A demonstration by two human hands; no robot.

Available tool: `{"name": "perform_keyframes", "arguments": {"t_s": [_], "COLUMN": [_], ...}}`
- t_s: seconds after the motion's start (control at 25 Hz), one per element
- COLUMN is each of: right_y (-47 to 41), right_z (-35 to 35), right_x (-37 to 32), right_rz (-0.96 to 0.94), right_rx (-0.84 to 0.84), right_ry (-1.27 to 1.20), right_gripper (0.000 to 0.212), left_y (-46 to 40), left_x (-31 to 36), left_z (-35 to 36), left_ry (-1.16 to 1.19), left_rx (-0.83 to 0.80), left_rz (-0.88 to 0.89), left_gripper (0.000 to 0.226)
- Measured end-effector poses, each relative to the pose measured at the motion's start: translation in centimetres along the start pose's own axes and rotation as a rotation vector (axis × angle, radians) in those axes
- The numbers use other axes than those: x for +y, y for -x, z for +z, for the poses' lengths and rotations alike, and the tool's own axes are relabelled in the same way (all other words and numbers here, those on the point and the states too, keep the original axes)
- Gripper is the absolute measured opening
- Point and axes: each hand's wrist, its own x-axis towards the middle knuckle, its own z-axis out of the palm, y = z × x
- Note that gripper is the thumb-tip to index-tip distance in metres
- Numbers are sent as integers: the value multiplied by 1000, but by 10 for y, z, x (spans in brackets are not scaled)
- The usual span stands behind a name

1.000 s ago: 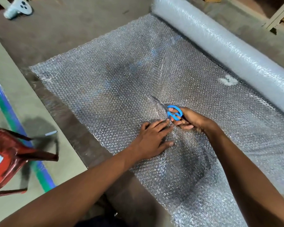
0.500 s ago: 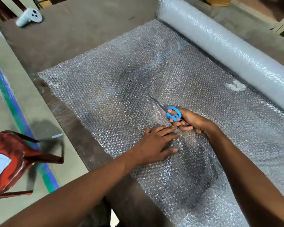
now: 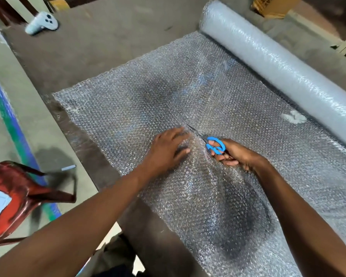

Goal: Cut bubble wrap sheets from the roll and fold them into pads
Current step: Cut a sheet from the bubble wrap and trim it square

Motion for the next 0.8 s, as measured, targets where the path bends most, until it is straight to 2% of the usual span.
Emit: {"name": "perform_keyframes", "arguments": {"t_s": [0.08,0.2,0.36,0.6,0.8], "right_y": [-2,-6,-13,-22,-33], "right_z": [2,7,10,11,12], "right_x": [-3,-6,-10,-20,-24], "right_rz": [-1,-3,-13,14,14], "right_rx": [-8,-23,13,22,33], "right_ry": [6,-30,3,-15,-30], "right_gripper": [47,47,46,58,52], "left_y": [-1,5,5,5,4], "left_x": [-12,-15,-18,-21,-23], "left_z": [4,12,16,15,12], "left_ry": [-62,-137,-198,-195,-185], "left_rx": [-83,-89,-102,-118,-110], "left_rz": [87,159,164,195,195], "left_gripper": [57,58,57,57,56]}}
